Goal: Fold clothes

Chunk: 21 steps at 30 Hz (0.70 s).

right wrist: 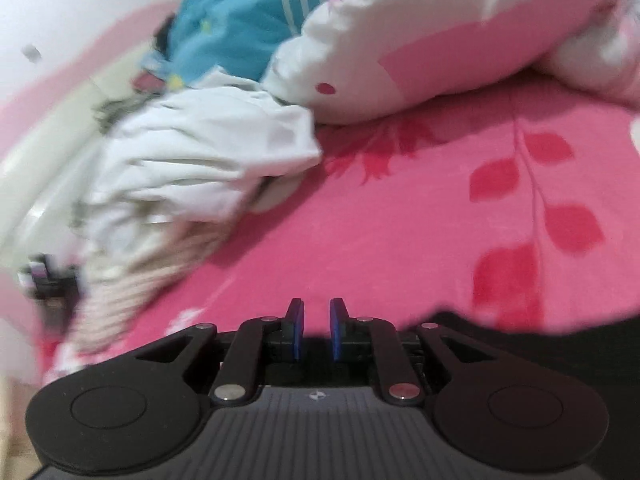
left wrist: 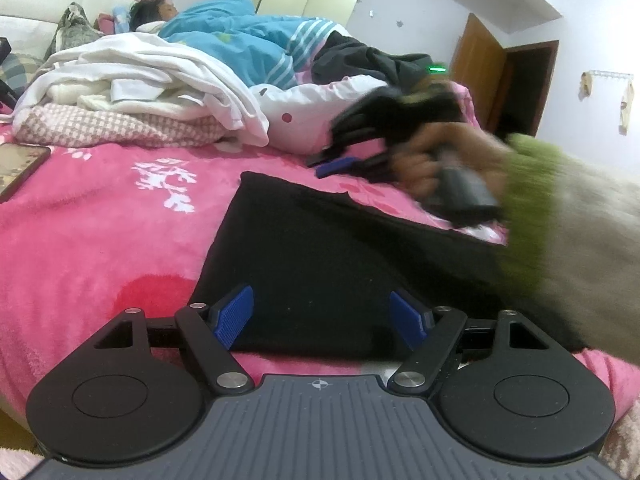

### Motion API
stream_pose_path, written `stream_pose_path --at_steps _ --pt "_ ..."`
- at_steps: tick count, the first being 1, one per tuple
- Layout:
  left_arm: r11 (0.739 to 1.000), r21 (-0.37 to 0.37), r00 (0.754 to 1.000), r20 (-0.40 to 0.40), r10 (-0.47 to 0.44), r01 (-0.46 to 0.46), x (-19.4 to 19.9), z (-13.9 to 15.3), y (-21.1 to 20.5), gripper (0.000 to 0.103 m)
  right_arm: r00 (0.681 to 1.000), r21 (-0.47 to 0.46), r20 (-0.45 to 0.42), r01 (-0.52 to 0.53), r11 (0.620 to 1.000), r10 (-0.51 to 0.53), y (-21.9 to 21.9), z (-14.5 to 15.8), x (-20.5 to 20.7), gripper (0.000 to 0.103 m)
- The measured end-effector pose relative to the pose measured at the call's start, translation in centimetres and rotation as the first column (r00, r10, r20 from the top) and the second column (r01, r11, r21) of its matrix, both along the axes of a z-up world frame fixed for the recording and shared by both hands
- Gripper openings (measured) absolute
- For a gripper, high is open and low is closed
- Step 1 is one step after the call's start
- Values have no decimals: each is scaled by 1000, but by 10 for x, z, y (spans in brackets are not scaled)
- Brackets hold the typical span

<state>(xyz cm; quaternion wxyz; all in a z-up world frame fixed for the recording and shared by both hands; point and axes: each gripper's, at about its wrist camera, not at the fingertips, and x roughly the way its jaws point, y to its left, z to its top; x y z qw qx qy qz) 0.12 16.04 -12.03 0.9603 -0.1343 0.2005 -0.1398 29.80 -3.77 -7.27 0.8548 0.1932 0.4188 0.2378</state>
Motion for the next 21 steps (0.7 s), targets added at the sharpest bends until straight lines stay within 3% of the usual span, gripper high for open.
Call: stream_pose_path --at_steps 2,7,9,12,14,16,19,21 --pt "1000 -18 1000 1 9 -9 -1 1 2 76 997 28 -39 -72 997 73 -9 -1 -21 15" --pt "998 -47 999 33 43 -41 -3 13 3 76 983 -127 -31 -183 975 180 3 -11 -41 14" --pt "999 -9 999 32 32 -32 3 18 -2 75 989 -164 -9 -146 976 146 5 -21 -27 12" --pt "1000 18 1000 13 21 -21 12 17 -7 76 1000 -106 12 -16 994 18 -8 -30 6 10" --pt "1000 14 1000 -15 25 -24 17 14 -6 75 994 -126 71 95 987 -87 -21 -23 19 13" --pt "999 7 999 -29 37 -36 18 11 -3 75 988 -147 95 135 980 -122 -33 -14 21 13" --pt "999 -3 999 -32 34 -35 16 8 1 76 997 -69 75 42 997 -37 -58 0 -2 13" --pt "1000 11 999 -35 30 -29 14 5 1 75 994 -83 55 -89 993 94 -59 2 -29 14"
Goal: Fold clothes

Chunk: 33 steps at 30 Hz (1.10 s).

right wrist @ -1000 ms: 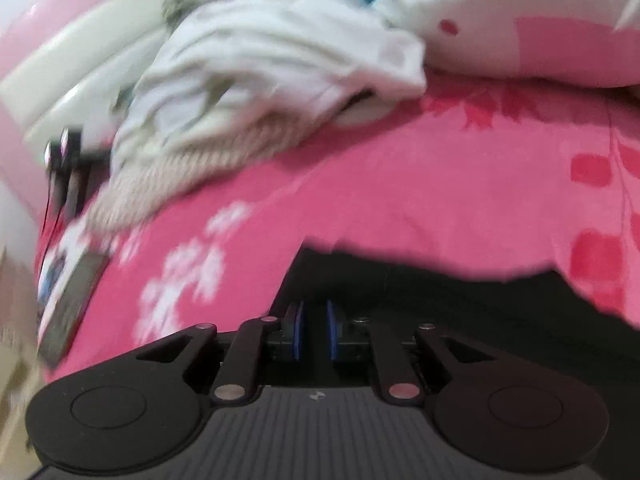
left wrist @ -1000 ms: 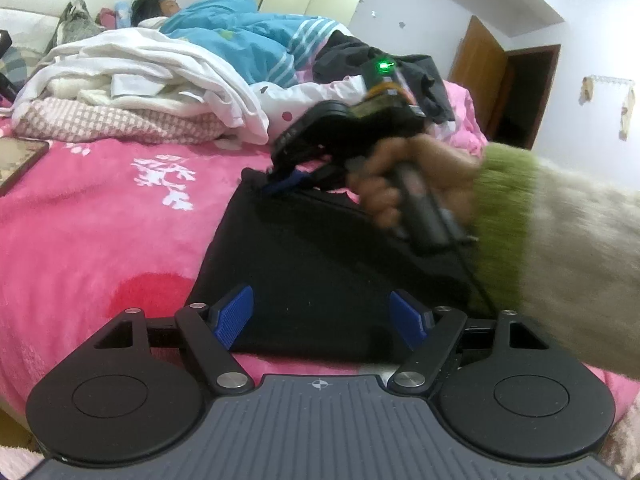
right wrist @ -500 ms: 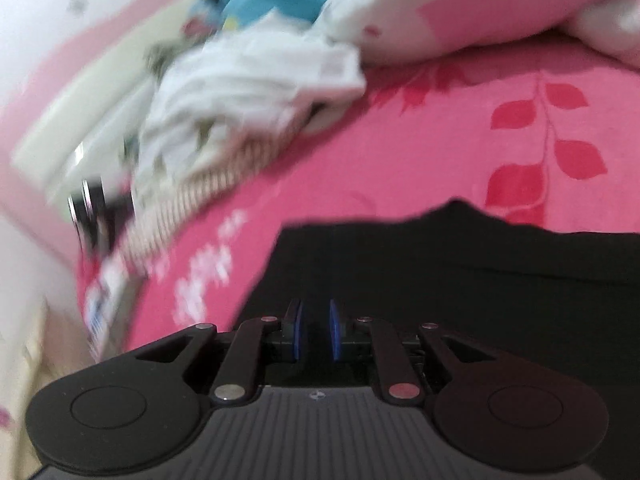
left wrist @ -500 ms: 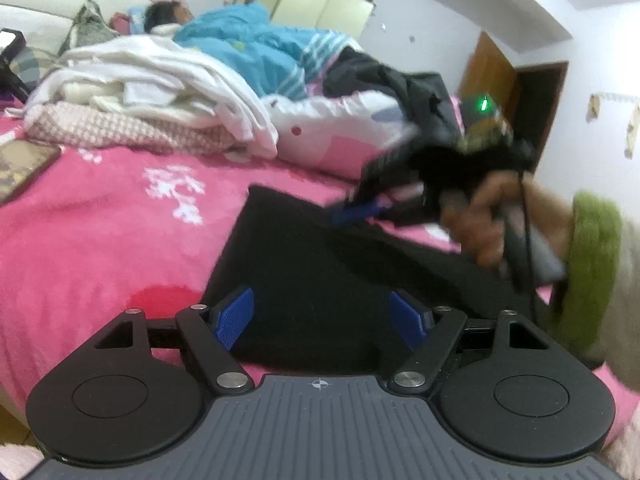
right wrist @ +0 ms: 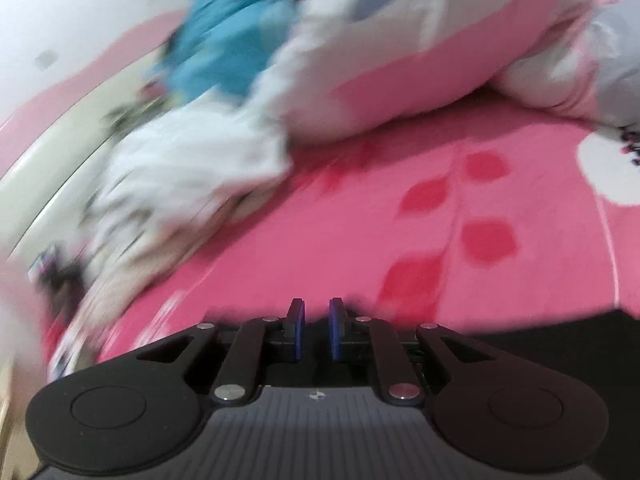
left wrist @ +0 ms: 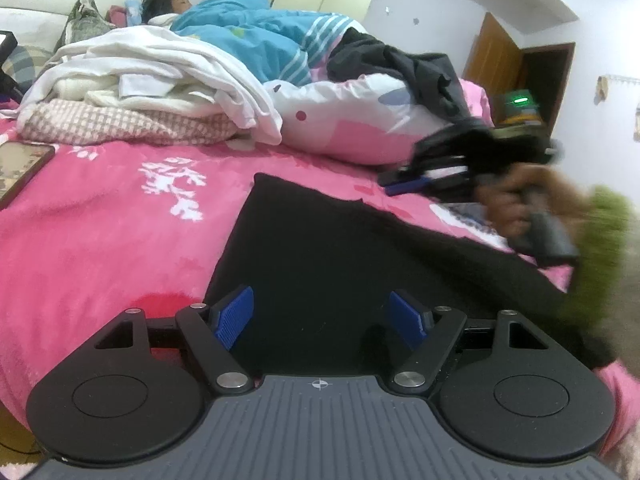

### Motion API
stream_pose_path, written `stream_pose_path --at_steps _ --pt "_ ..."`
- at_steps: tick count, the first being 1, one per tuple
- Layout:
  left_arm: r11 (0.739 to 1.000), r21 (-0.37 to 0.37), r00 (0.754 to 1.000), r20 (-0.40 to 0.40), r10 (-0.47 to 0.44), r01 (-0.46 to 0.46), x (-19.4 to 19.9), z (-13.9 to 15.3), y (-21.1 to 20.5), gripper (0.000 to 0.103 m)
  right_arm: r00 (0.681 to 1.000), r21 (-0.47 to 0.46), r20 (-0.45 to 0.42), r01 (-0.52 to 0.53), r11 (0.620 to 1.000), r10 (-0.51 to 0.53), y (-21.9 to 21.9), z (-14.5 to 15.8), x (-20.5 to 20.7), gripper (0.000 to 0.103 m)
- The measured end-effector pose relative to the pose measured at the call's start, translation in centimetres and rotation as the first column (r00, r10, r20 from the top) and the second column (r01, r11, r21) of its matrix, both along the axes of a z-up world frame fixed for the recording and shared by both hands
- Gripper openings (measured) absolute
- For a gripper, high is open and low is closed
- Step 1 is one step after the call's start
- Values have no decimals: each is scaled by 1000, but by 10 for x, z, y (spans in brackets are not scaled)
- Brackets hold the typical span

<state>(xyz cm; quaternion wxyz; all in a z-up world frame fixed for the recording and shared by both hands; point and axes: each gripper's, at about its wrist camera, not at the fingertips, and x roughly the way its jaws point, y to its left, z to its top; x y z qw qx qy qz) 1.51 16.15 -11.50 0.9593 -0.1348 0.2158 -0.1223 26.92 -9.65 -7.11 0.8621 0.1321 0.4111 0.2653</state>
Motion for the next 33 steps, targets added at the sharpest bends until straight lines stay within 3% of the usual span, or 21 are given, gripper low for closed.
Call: stream_pose_path --at_steps 2,4,6,10,13,17,20,22,24,27,30,33 --pt "1000 12 1000 3 -3 3 -1 0 -1 75 993 -28 -14 -121 992 121 0 0 -24 14" --pt "1000 24 1000 1 -4 4 -1 -1 -2 76 984 -127 -5 -175 976 176 6 -10 -32 13" --pt "999 37 1000 0 -3 3 0 0 -4 76 992 -205 10 -118 972 122 4 -24 -19 11" --pt "999 40 1000 2 3 -3 -2 0 -4 75 989 -118 25 145 982 -143 -33 -31 30 13" --pt "999 46 1000 5 6 -6 -3 0 -5 75 970 -166 70 240 956 -232 -56 -21 27 14" --pt "999 47 1000 7 12 -12 -3 0 -6 75 986 -159 161 70 985 -44 -61 -2 -41 14" --pt "999 49 1000 4 16 -16 -2 0 -7 76 972 -306 164 -111 946 167 -45 -13 -85 13" --pt "998 60 1000 2 18 -18 -2 0 -8 76 964 -399 160 -135 907 214 -45 -26 -88 11" --pt "997 70 1000 -1 20 -19 -2 1 -9 76 974 -358 173 -79 930 149 -64 -30 -67 10" --pt "997 79 1000 -5 25 -24 -2 1 -11 76 981 -307 167 145 941 -96 -105 -32 -16 11" --pt "997 79 1000 -7 26 -26 -1 1 -11 76 943 -238 126 329 914 -306 -156 -32 13 12" --pt "997 79 1000 -5 21 -20 -1 1 -9 76 907 -225 178 415 881 -382 -186 -11 -4 13"
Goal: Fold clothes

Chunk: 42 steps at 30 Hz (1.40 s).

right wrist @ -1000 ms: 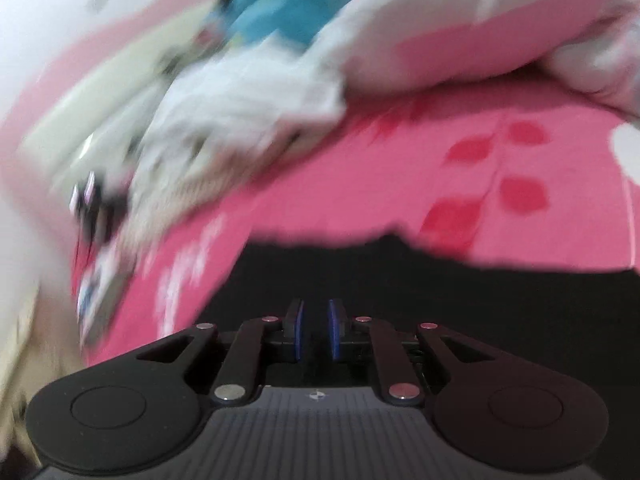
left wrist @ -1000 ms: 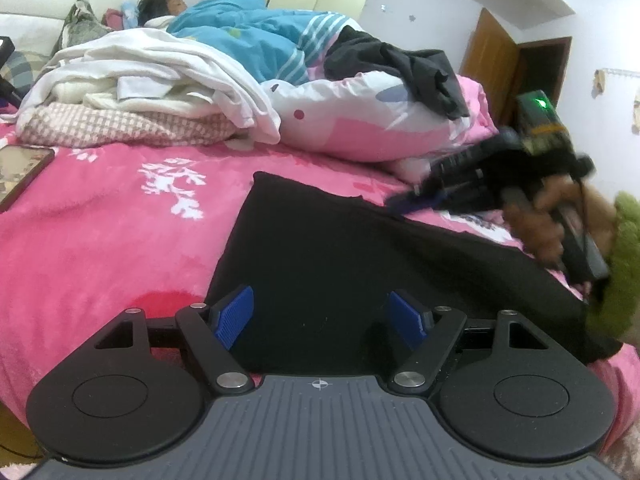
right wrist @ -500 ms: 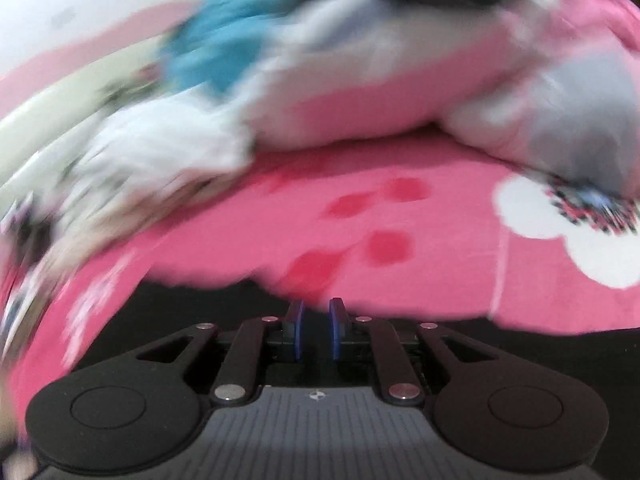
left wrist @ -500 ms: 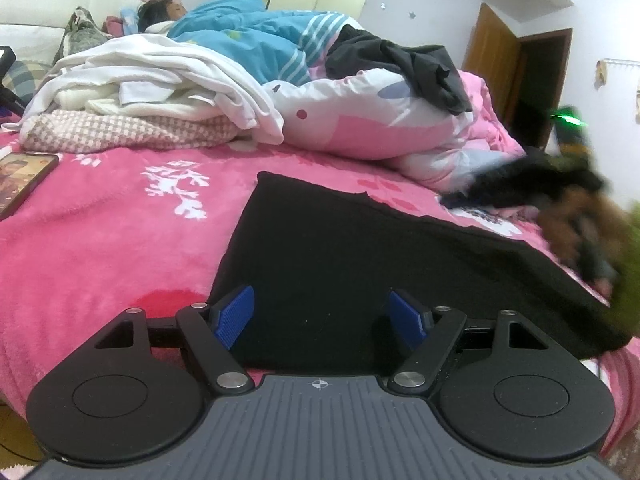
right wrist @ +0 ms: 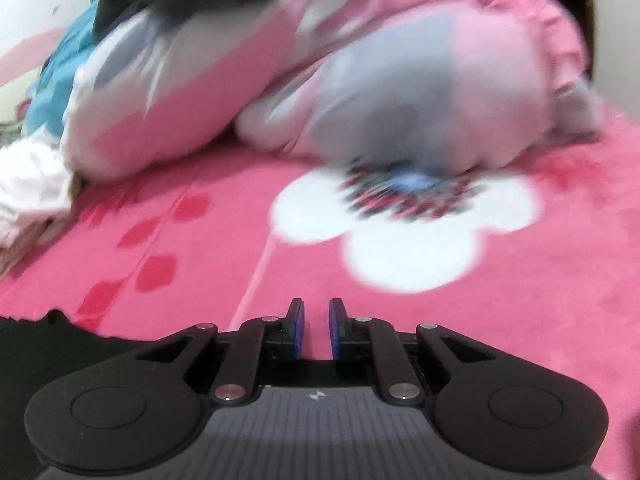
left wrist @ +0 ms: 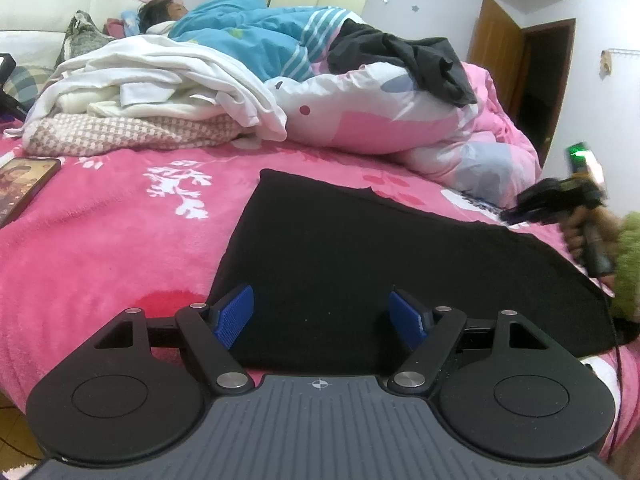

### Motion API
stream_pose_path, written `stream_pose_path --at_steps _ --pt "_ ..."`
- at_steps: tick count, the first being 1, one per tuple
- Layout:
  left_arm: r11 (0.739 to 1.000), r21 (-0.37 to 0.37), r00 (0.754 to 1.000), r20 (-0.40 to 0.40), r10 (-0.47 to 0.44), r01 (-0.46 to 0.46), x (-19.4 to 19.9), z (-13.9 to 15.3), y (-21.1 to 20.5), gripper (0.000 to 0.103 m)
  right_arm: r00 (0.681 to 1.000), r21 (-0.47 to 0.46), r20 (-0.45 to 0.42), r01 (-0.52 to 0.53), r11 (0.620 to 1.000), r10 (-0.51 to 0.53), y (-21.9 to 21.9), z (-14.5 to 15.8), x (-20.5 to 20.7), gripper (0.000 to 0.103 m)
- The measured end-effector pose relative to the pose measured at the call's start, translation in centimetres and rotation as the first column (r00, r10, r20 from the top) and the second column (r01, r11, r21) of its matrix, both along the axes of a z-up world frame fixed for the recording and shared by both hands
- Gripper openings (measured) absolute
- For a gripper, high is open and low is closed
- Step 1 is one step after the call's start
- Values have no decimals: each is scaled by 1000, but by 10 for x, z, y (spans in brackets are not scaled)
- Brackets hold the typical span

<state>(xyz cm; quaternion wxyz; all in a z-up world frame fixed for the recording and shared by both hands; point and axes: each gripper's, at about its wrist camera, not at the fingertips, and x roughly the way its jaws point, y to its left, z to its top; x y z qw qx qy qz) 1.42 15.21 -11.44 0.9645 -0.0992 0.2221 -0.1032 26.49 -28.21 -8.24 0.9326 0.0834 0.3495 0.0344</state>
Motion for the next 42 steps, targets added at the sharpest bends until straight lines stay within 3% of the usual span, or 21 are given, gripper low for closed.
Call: stream_pose_path --at_steps 2,4,6,8,10,13,17,19,22,24,26,28,31,32,34,38,42 --pt "1000 -1 1000 1 -2 2 0 0 0 76 998 41 26 -62 997 61 0 14 -27 14" --pt "1000 -4 1000 2 -3 3 0 0 1 76 982 39 24 -188 981 187 13 19 -58 14" --pt "1000 -6 1000 1 -1 1 1 0 0 76 948 -5 -9 -317 948 317 29 13 -82 13" --pt "1000 -6 1000 0 1 -1 1 0 0 76 932 -83 -44 -362 929 359 35 1 -90 13" --pt "1000 -12 1000 1 2 -2 0 0 0 76 951 -94 -40 -310 946 307 23 -6 -81 10" --pt "1000 -22 1000 0 2 -2 1 0 2 76 997 28 -7 -76 997 76 -28 -9 -51 9" --pt "999 -39 1000 1 2 -2 0 0 4 76 994 9 -6 114 993 -114 -60 1 -51 13" --pt "999 -45 1000 1 0 0 0 0 5 76 994 45 26 105 993 -107 -57 14 -72 13" --pt "999 -43 1000 2 -2 2 0 0 5 76 997 42 69 -37 998 34 -35 30 -115 13" --pt "999 -40 1000 1 1 -1 1 0 4 76 988 46 59 -146 988 144 -19 28 -142 13" --pt "999 -34 1000 -2 4 -4 1 0 3 76 986 -2 22 -166 986 166 -13 19 -164 13" --pt "999 -32 1000 -8 8 -8 1 1 3 76 998 -76 -19 -64 995 63 -24 8 -175 14" --pt "1000 -22 1000 -25 10 -11 3 6 2 76 990 -67 8 138 988 -138 -48 11 -199 15" --pt "1000 -14 999 -29 14 -15 2 8 2 76 987 -86 44 157 984 -153 -47 18 -209 15" --pt "999 -4 999 -23 38 -38 -2 14 0 76 985 -123 135 126 984 -110 -32 30 -231 15" --pt "999 10 999 21 45 -45 -11 28 -10 76 962 -116 267 -34 993 64 17 40 -255 15" --pt "997 77 1000 -1 30 -30 -11 32 -40 76 935 -148 270 -194 970 228 83 15 -262 15"
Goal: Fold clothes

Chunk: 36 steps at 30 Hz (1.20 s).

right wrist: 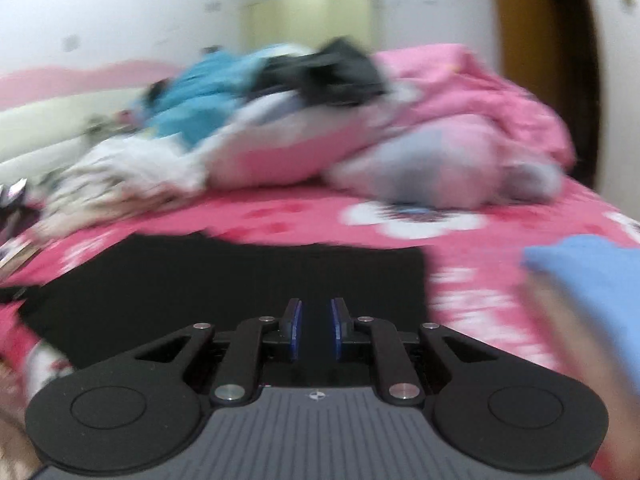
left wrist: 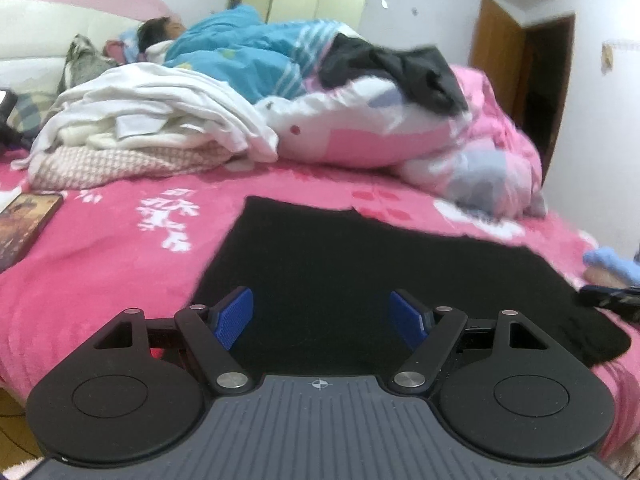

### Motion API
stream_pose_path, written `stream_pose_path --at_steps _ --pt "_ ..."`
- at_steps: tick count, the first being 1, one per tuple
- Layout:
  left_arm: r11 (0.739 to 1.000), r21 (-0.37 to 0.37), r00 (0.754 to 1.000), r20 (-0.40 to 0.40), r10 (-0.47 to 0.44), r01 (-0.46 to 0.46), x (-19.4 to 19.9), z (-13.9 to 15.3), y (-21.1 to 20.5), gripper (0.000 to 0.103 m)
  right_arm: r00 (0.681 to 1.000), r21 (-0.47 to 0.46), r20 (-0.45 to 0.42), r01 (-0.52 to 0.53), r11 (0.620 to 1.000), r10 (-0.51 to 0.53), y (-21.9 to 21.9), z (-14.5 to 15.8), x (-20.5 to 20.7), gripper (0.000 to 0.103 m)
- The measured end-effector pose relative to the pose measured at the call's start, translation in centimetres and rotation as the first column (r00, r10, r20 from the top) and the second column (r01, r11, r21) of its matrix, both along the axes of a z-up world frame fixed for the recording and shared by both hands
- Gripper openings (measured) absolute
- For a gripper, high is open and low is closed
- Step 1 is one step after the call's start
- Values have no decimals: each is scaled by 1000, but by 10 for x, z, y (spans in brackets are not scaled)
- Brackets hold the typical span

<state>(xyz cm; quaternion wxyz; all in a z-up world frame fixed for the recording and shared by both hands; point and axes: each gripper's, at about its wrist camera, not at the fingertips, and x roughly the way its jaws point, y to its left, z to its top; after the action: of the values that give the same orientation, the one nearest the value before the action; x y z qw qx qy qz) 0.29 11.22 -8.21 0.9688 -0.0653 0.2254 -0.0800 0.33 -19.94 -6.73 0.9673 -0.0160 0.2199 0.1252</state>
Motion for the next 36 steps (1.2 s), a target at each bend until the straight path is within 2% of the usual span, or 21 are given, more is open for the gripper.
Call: stream_pose_path --at_steps 2,4,7,10,12,14,16,20,24,27,31,33,34,36 --pt "999 45 1000 -29 2 -1 2 -5 -12 76 999 -10 -11 -50 999 50 25 -15 -1 15" --pt "996 87 998 -57 12 -7 3 -11 -22 76 999 -64 -11 -52 997 52 36 -29 -4 15" --pt "992 116 995 -86 55 -45 1 -20 -17 76 1000 -144 19 -1 990 4 13 -44 -14 14" --pt "993 89 993 -89 79 -71 -2 -21 -5 76 989 -128 25 150 980 -148 -32 -41 -29 16" --pt "993 87 992 -89 88 -81 -3 -19 -1 76 966 -97 9 257 962 -257 -62 -41 -41 15" --pt "990 102 991 -84 101 -93 -4 -17 -2 76 948 -76 8 318 945 -318 -76 -36 -53 16" --pt "988 104 990 -72 119 -111 -6 -12 -4 76 950 -63 34 311 948 -309 -73 -30 -65 16" --pt "989 119 995 -30 95 -90 -9 3 -23 76 982 -74 100 171 983 -163 -31 -23 -69 16" --pt "986 169 1000 9 15 -16 -7 11 -59 76 995 -84 85 66 994 -59 7 -30 -51 16" --pt "979 198 999 -27 -35 39 3 4 -83 76 998 -74 52 44 996 -40 24 -37 -34 17" --pt "971 230 994 -104 -41 64 14 -14 -93 77 995 -60 16 97 993 -96 7 -41 -24 16" --pt "975 216 994 -111 -27 50 11 -17 -85 77 992 -55 11 125 991 -125 -9 -40 -30 16" --pt "978 204 992 -123 -10 35 9 -16 -79 78 989 -69 8 149 986 -149 -17 -37 -20 17" --pt "984 179 989 -148 23 4 7 -12 -66 81 973 -110 -11 230 967 -232 -35 -34 -17 18"
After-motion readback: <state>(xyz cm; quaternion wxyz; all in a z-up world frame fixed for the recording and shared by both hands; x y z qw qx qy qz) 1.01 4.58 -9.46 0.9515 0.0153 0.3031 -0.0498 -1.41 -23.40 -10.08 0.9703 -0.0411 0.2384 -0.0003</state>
